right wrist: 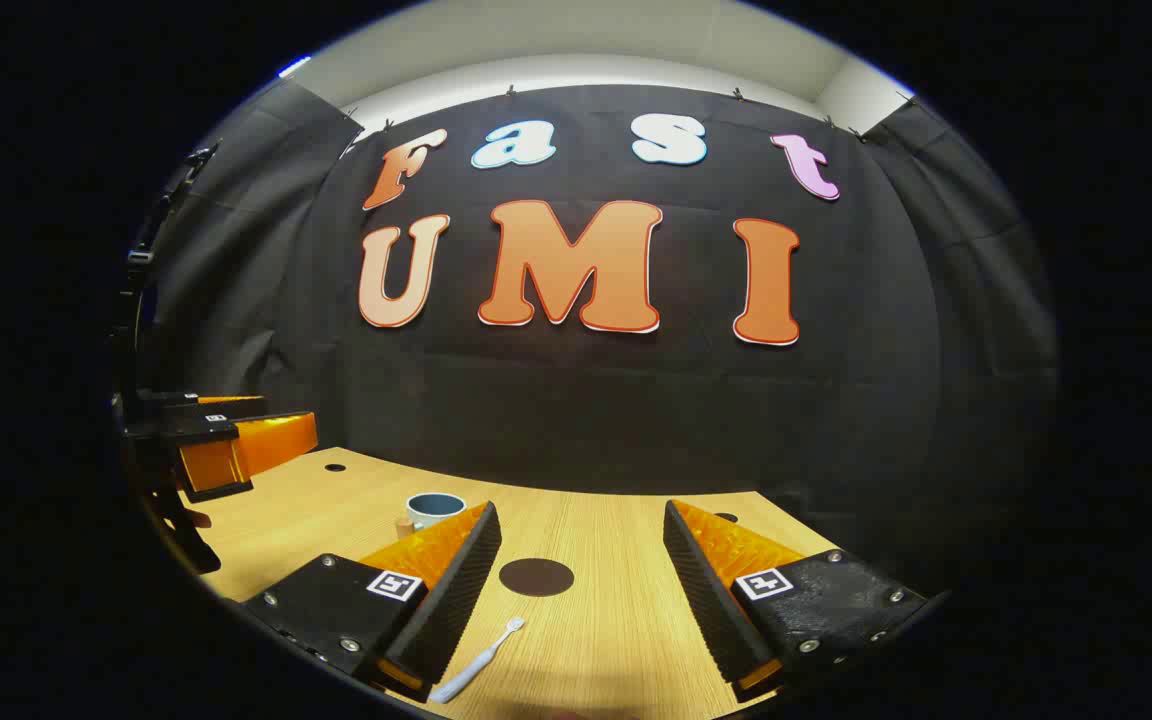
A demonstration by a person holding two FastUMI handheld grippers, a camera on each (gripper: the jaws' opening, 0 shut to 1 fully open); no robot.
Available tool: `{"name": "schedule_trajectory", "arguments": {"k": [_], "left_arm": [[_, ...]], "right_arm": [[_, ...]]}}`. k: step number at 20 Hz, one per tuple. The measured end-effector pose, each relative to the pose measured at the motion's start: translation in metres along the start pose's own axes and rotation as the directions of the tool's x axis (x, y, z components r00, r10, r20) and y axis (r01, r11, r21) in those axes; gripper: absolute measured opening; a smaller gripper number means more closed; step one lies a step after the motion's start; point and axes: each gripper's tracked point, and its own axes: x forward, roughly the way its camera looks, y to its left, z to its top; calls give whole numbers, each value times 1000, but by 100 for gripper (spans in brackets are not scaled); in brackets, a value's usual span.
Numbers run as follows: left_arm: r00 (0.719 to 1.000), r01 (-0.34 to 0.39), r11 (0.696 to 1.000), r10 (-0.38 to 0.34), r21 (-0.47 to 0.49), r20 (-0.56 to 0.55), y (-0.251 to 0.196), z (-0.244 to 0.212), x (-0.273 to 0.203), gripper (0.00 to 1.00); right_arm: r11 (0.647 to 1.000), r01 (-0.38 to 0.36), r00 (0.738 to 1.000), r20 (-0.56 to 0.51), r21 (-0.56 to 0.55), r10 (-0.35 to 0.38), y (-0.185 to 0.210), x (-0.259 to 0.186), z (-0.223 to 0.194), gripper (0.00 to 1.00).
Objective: Put the toothbrush and toothpaste on the desktop into the cup, then pick up the cup and place it on the coaster on the desktop.
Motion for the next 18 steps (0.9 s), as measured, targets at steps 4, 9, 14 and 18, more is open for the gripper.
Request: {"name": "schedule_trajectory", "arguments": {"k": [4, 9, 14, 18], "left_arm": [[1000, 0, 1000, 0, 16, 1, -1, 2, -3, 97], [1000, 2, 1000, -3, 27, 4, -2, 1, -6, 97], [1000, 5, 1000, -5, 23, 9, -3, 4, -7, 97], [1000, 6, 1000, -6, 26, 1, -3, 0, -9, 97]], "right_arm": [[1000, -3, 1000, -7, 4, 3, 0, -1, -3, 98], [1000, -7, 1000, -5, -9, 7, 3, -2, -2, 98], [1000, -16, 1000, -10, -3, 16, 7, -3, -2, 98], [1000, -26, 999, -38, 9, 27, 12, -3, -12, 98]]}}
